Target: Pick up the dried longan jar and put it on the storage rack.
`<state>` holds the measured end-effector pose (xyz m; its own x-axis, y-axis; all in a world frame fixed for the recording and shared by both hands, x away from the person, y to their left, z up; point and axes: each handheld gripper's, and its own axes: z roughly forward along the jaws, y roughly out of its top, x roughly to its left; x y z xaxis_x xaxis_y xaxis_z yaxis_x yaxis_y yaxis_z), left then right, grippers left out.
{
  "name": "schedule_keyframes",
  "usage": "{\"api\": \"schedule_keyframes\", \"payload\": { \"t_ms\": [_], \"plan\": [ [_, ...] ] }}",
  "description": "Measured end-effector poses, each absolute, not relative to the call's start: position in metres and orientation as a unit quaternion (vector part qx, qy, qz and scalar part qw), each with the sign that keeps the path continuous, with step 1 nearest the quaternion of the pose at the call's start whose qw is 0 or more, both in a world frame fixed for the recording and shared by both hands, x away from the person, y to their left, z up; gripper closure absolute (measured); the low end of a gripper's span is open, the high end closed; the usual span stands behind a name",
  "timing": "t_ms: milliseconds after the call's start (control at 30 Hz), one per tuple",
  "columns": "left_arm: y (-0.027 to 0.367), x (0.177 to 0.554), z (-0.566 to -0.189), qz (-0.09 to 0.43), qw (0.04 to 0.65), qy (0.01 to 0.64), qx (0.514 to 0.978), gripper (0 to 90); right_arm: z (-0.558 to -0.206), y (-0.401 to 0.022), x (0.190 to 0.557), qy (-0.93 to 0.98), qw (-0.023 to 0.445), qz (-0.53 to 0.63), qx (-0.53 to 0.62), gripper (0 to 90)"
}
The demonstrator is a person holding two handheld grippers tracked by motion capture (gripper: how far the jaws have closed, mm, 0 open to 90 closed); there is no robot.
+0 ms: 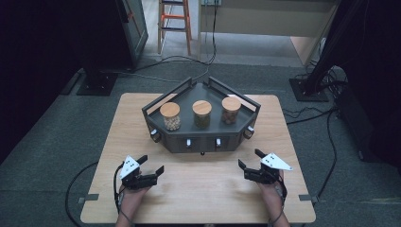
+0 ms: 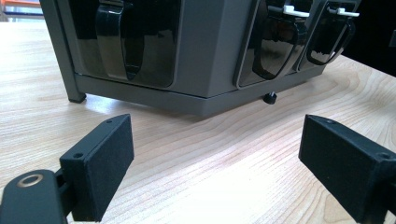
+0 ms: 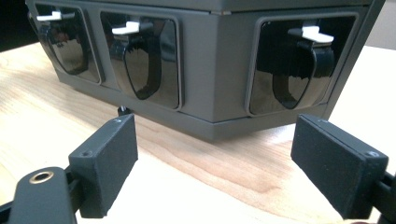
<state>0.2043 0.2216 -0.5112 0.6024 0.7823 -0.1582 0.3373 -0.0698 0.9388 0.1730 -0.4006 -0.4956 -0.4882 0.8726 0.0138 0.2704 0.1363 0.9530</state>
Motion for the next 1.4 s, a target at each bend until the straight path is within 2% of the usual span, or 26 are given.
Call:
{"api": "schedule_keyframes", "payload": {
  "t_ms": [1400],
  "plan": [
    [0.22,0.206,-0.51,0.199,0.549,0.395,0.709,10.1,-0.515,-0.395,0.179,0.718,0.28,0.48,0.419,14.4]
  ]
}}
